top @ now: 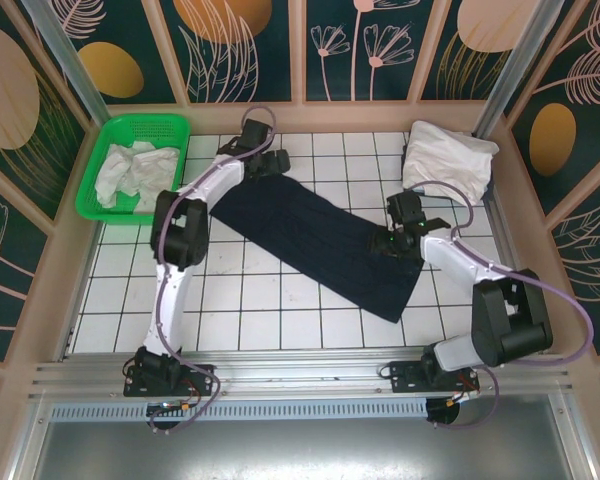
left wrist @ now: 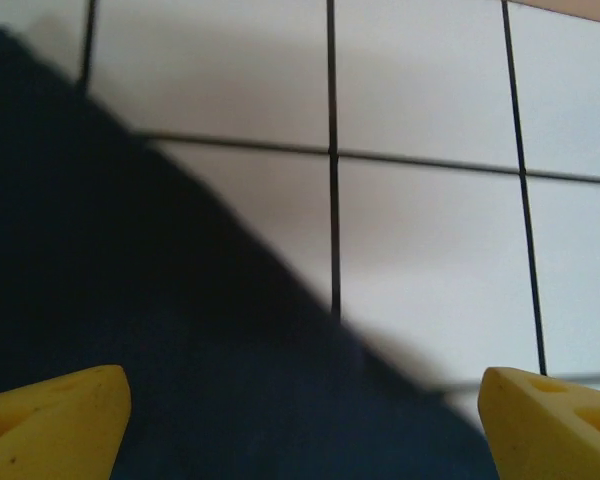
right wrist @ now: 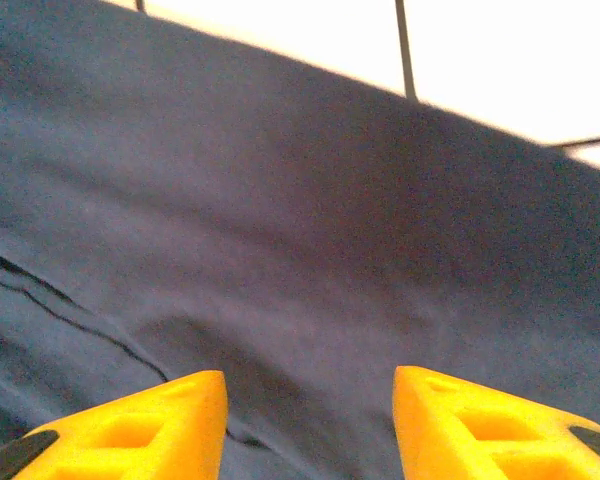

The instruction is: Fold and stack the t-shirts

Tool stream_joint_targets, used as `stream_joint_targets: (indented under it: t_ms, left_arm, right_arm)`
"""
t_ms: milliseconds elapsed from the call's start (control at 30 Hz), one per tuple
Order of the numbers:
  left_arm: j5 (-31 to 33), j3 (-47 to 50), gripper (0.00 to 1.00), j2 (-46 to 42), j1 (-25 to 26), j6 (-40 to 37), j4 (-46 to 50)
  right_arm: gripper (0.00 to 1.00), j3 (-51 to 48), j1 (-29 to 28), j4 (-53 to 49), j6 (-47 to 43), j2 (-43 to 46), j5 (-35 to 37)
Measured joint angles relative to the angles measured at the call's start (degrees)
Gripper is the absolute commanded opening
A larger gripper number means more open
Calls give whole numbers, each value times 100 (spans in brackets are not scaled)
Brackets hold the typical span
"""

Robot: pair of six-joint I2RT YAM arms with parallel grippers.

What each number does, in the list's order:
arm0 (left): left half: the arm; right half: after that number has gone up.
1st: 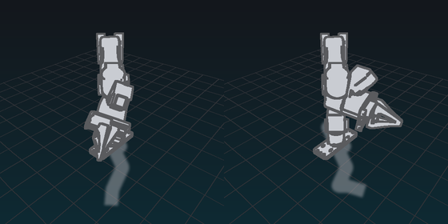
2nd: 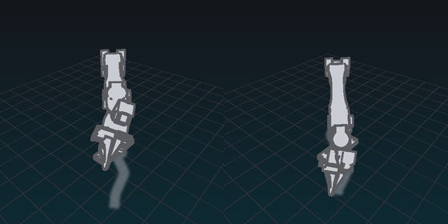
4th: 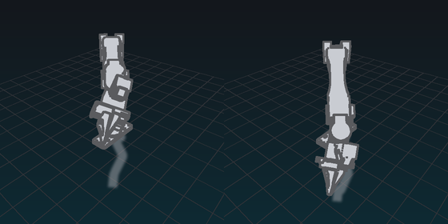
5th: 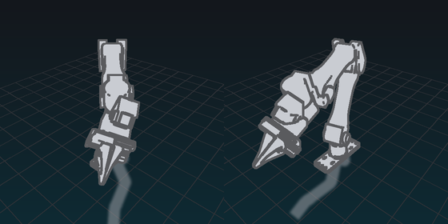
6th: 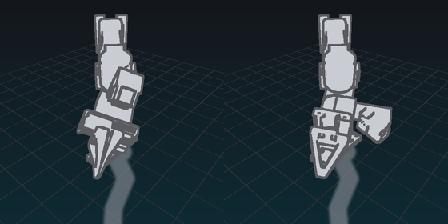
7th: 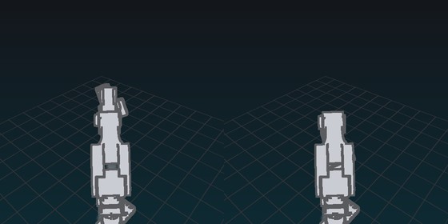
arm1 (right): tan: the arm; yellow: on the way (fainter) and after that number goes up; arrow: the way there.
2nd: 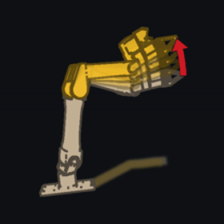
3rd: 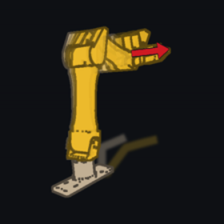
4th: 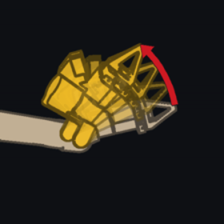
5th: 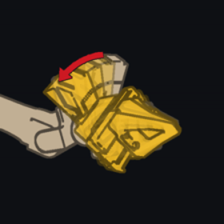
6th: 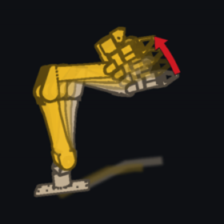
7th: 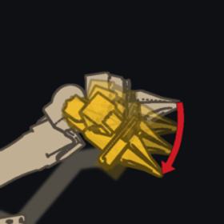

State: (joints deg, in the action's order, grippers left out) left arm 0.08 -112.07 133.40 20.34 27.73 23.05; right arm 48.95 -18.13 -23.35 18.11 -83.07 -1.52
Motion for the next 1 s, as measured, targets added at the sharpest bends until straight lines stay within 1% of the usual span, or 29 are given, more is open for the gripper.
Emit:
stream_joint_targets:
  t_ms: [100, 167, 267, 433, 533, 633, 733, 800, 833, 900, 1000]
  left_arm:
    - [37, 734, 88, -597, 0, 129, -343]
    - [39, 981, 87, -708, 0, 216, -586]
    - [37, 1119, 85, -560, 0, 330, -772]
    - [68, 1078, 84, 68, 2, 442, -892]
    - [-72, 704, 83, 247, 2, 520, -1047]
    - [-278, 278, 81, 638, 2, 540, -1198]
    - [-741, -299, 80, 1051, -15, 553, -1451]
    - [-1178, -807, 80, 1390, -20, 579, -1589]
    - [-1344, -1025, 80, 1534, -17, 584, -1646]
    - [-1709, -1475, 82, 1814, -7, 601, -1694]
    - [-2092, -1764, 88, 1958, 28, 597, -1685]
  right_arm:
    - [47, -46, -131, 116, 2, -321, 98]
    - [46, -162, -251, 131, 11, -444, 186]
    - [46, -348, -411, 129, 74, -487, 317]
    - [46, -640, -765, 216, 363, -374, 509]
    - [46, -822, -1167, 240, 651, -210, 555]
    - [46, -907, -1733, 186, 1003, -92, 546]
    - [46, -907, -2420, 173, 1408, -26, 334]
    - [46, -822, -2918, 160, 1606, -35, 76]
    - [47, -745, -3080, 146, 1670, -44, -44]
    - [48, -503, -3309, 162, 1766, -35, -260]
    - [49, -275, -3276, 275, 1810, 114, -289]
